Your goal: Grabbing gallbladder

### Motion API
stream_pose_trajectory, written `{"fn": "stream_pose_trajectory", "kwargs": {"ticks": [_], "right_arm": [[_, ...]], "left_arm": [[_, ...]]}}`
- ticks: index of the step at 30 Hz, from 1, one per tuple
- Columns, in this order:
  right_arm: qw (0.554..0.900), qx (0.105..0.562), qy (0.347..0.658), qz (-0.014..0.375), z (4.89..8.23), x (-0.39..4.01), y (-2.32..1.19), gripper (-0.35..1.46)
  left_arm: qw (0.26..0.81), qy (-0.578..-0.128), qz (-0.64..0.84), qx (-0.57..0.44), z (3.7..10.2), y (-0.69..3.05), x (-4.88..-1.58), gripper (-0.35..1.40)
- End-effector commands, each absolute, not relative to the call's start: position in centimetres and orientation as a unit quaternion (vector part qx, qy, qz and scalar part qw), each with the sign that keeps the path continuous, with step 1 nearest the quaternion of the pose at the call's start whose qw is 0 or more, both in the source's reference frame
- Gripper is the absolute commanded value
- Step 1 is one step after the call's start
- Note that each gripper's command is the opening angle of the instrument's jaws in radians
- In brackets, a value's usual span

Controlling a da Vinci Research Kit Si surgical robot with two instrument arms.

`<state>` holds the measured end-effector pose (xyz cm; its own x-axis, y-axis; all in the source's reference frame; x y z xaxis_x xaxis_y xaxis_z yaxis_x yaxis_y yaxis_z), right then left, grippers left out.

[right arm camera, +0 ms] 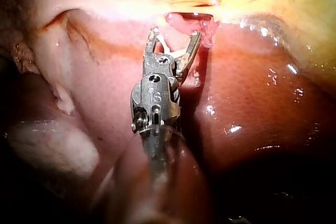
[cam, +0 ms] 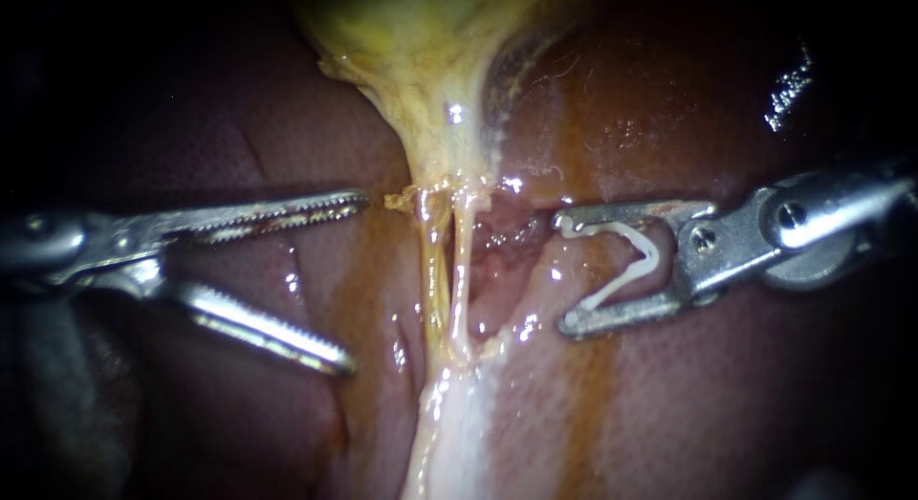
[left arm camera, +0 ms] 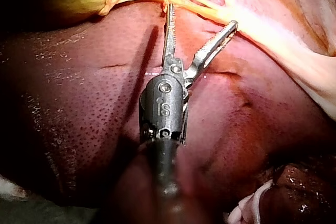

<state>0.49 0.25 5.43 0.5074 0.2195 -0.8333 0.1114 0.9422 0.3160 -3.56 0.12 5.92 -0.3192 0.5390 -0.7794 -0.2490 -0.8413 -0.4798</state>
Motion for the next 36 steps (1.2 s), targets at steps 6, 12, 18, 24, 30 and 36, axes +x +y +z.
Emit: {"fn": "stream_pose_trajectory", "kwargs": {"ticks": [6, 12, 18, 24, 30, 36], "right_arm": [[0.852, 0.167, 0.495, 0.032, 5.42, 0.5, 0.25, 0.5], [0.852, 0.167, 0.495, 0.032, 5.41, 0.51, 0.24, 0.5], [0.852, 0.167, 0.495, 0.032, 5.41, 0.51, 0.24, 0.5], [0.852, 0.167, 0.495, 0.032, 5.41, 0.52, 0.24, 0.5], [0.852, 0.167, 0.495, 0.032, 5.41, 0.53, 0.24, 0.5], [0.852, 0.167, 0.495, 0.032, 5.41, 0.53, 0.24, 0.5]], "left_arm": [[0.258, -0.146, 0.797, -0.527, 5.98, 0.2, -3.55, 0.83], [0.294, -0.172, 0.784, -0.52, 6.19, 0.41, -3.61, 0.66], [0.327, -0.191, 0.771, -0.512, 6.35, 0.56, -3.61, 0.44], [0.349, -0.195, 0.765, -0.505, 6.5, 0.63, -3.58, 0.36], [0.364, -0.198, 0.765, -0.494, 6.66, 0.66, -3.57, 0.31], [0.376, -0.203, 0.765, -0.482, 6.79, 0.61, -3.57, 0.26]]}}
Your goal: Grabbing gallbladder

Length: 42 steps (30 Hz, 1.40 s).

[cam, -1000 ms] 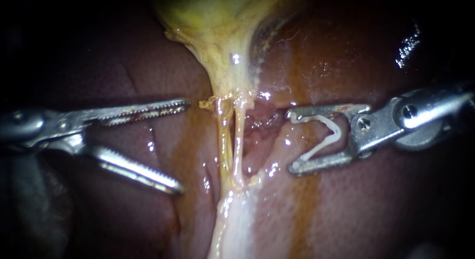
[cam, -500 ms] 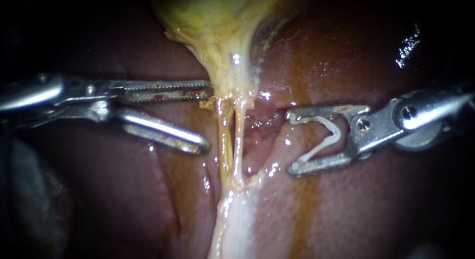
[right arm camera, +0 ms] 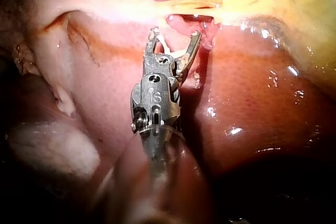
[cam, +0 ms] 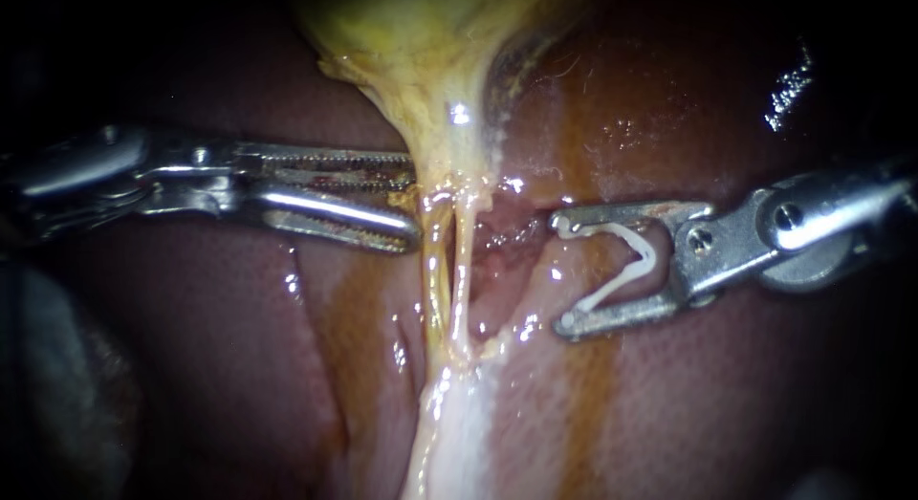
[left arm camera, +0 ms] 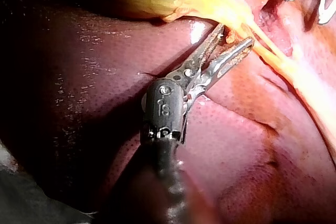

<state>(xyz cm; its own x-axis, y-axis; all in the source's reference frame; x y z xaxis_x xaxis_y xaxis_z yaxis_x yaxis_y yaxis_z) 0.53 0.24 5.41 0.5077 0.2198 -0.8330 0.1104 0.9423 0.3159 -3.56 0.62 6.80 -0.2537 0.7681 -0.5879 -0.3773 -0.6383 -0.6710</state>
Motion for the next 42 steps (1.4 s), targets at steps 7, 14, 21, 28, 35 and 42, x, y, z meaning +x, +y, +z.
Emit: {"fn": "stream_pose_trajectory", "kwargs": {"ticks": [7, 14, 21, 28, 35, 42], "right_arm": [[0.852, 0.167, 0.495, 0.032, 5.41, 0.53, 0.24, 0.5], [0.852, 0.167, 0.495, 0.032, 5.41, 0.52, 0.24, 0.5], [0.852, 0.167, 0.495, 0.032, 5.41, 0.52, 0.24, 0.5], [0.852, 0.167, 0.495, 0.032, 5.41, 0.52, 0.24, 0.5], [0.852, 0.167, 0.495, 0.032, 5.41, 0.52, 0.24, 0.5], [0.852, 0.167, 0.495, 0.032, 5.42, 0.52, 0.24, 0.5]], "left_arm": [[0.393, -0.214, 0.759, -0.473, 6.79, 0.61, -3.56, -0.16], [0.402, -0.224, 0.753, -0.47, 6.72, 0.67, -3.49, -0.35], [0.416, -0.242, 0.75, -0.453, 6.6, 0.63, -3.41, -0.35], [0.429, -0.272, 0.742, -0.437, 6.16, 0.72, -3.38, -0.35], [0.434, -0.28, 0.738, -0.434, 5.76, 0.92, -3.25, -0.35], [0.437, -0.28, 0.737, -0.432, 5.63, 0.98, -3.2, -0.35]]}}
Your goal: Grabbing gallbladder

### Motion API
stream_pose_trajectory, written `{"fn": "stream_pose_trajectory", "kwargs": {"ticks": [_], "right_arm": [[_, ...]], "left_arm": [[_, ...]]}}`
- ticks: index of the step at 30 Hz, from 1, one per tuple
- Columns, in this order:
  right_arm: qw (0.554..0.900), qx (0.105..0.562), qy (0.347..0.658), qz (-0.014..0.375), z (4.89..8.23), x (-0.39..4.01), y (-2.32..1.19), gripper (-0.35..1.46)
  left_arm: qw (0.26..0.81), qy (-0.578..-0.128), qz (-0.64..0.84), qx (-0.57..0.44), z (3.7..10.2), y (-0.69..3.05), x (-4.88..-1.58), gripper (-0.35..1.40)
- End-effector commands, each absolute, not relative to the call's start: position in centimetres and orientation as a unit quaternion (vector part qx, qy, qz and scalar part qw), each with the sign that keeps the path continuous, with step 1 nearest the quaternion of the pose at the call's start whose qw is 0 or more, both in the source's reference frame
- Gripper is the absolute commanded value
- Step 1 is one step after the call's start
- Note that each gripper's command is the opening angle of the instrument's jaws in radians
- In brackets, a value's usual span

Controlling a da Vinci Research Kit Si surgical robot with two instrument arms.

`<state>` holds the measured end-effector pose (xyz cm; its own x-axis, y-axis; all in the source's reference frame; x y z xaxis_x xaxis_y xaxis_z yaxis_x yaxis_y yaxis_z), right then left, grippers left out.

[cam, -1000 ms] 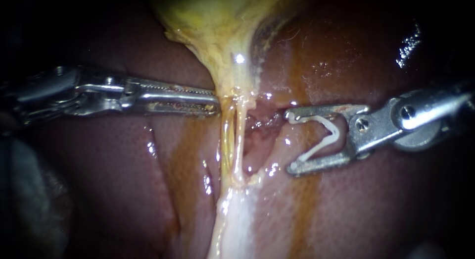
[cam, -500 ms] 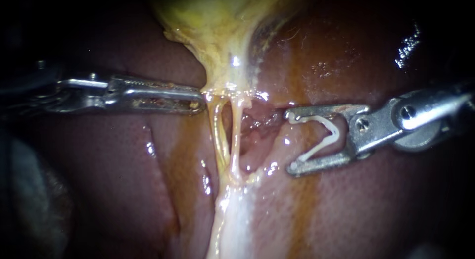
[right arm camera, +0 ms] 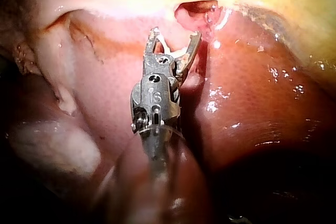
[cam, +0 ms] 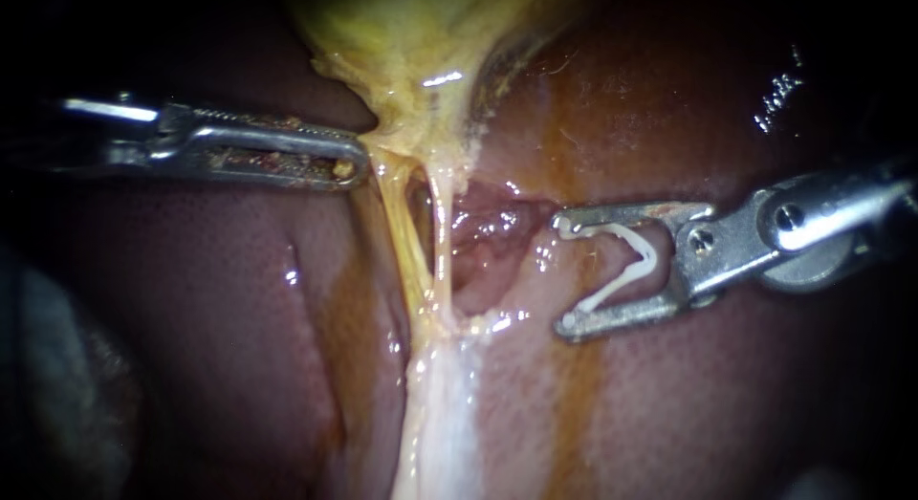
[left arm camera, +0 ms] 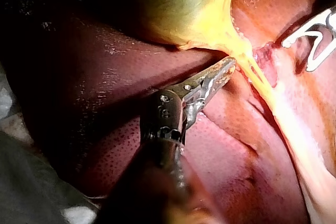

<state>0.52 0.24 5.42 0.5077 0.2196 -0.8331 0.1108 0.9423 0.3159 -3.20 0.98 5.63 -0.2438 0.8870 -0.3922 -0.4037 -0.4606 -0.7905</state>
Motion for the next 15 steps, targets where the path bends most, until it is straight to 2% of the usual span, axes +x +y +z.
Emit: {"fn": "stream_pose_trajectory", "kwargs": {"ticks": [1, 15], "right_arm": [[0.852, 0.167, 0.495, 0.032, 5.42, 0.52, 0.24, 0.5], [0.852, 0.167, 0.495, 0.032, 5.41, 0.51, 0.24, 0.5]], "left_arm": [[0.437, -0.28, 0.737, -0.432, 5.63, 0.98, -3.19, -0.35], [0.438, -0.279, 0.737, -0.432, 5.63, 0.98, -3.17, -0.35]]}}
